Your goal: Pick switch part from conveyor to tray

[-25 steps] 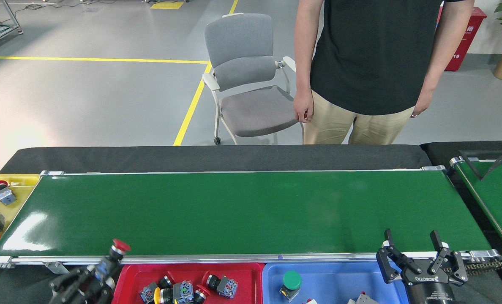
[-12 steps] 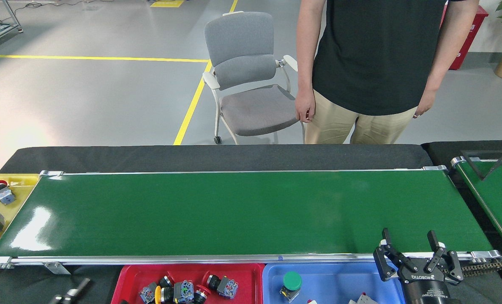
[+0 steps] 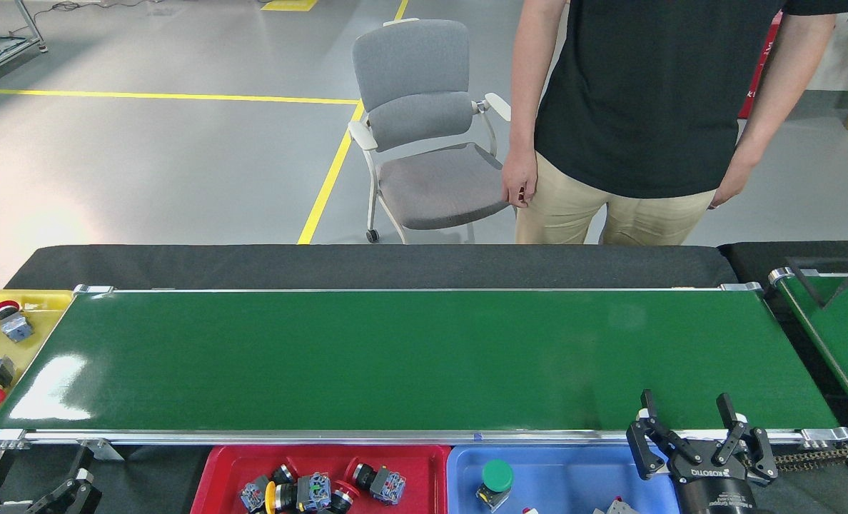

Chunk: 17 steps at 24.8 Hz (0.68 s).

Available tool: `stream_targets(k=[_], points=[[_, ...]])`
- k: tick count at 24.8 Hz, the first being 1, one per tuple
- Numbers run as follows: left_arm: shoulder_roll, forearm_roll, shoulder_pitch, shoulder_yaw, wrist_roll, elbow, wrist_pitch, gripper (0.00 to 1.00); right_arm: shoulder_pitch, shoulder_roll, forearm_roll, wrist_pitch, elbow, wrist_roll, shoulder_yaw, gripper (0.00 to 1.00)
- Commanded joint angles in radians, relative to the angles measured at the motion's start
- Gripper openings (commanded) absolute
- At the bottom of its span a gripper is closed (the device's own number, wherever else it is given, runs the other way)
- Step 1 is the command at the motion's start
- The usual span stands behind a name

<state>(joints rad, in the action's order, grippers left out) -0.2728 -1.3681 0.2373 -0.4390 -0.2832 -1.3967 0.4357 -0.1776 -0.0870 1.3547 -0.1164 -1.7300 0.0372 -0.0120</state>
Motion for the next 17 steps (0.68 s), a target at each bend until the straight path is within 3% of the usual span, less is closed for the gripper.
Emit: stream_targets(k=[1,9,13,17], points=[[-0.011,0.006,0.005,-0.006,-0.008,-0.008,0.003,1.0,0.004,0.0,-0.002,0.007,-0.016,0.004,-0.002,0.99],[-0.019,0.007,0.017,-0.006,-0.008,-0.008,0.005,1.0,0.003,0.0,-0.002,0.011,-0.033,0.004,-0.002,0.99],[-0.019,0.009,0.031,-0.013,-0.01,-0.005,0.003,1.0,-0.059,0.029,-0.003,0.017,-0.04,0.012,0.0,0.99],[-0.019,0.007,0.036,-0.023,-0.01,-0.002,0.003,1.0,-0.114,0.05,-0.006,0.113,-0.04,0.015,-0.008,0.99]])
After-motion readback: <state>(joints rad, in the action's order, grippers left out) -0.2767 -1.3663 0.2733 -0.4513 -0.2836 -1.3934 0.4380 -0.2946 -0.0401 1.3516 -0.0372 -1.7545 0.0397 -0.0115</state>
